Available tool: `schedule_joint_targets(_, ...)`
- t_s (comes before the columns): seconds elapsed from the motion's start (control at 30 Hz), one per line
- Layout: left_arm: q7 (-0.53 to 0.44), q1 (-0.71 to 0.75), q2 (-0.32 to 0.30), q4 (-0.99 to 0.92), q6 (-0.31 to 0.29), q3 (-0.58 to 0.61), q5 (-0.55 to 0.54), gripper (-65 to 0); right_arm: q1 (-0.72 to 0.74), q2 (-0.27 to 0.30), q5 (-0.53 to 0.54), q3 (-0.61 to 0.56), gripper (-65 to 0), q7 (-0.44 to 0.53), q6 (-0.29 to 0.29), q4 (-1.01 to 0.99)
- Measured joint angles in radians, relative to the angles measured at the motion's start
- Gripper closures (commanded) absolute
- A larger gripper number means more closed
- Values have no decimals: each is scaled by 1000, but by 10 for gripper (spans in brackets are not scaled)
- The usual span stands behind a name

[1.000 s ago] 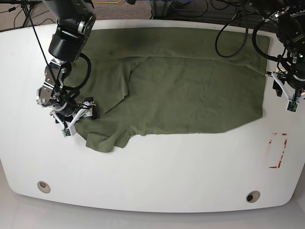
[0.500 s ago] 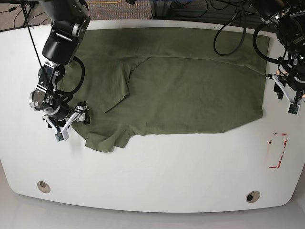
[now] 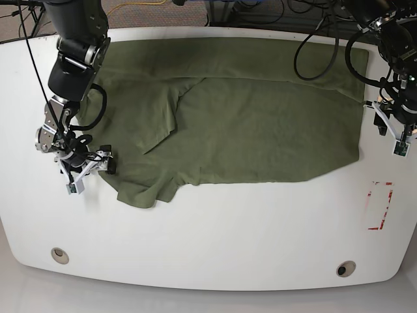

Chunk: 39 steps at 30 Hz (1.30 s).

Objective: Layout the t-shirt on the table in an organized manner, then fold the t-shirt properly
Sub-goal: 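Hold the sleeve with the right gripper while the left gripper moves toward the hem, then grasp the shirt hem corner with the left gripper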

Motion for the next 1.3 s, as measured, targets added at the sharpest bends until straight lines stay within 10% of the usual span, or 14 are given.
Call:
schedule_joint_targets(0.37, 0, -3, 0, 0, 0, 0, 1, -326, 6, -40, -9, -3, -484, 16, -5, 0)
schedule_joint_targets(0.87, 3, -62, -1, -3, 0, 0, 14, -333, -3, -53, 0, -5, -46, 14, -4, 0)
schedule_joint_targets(1.3, 94, -286, -9, -269, 3, -4, 14, -479, -4, -53, 4, -6, -35, 11, -3, 0)
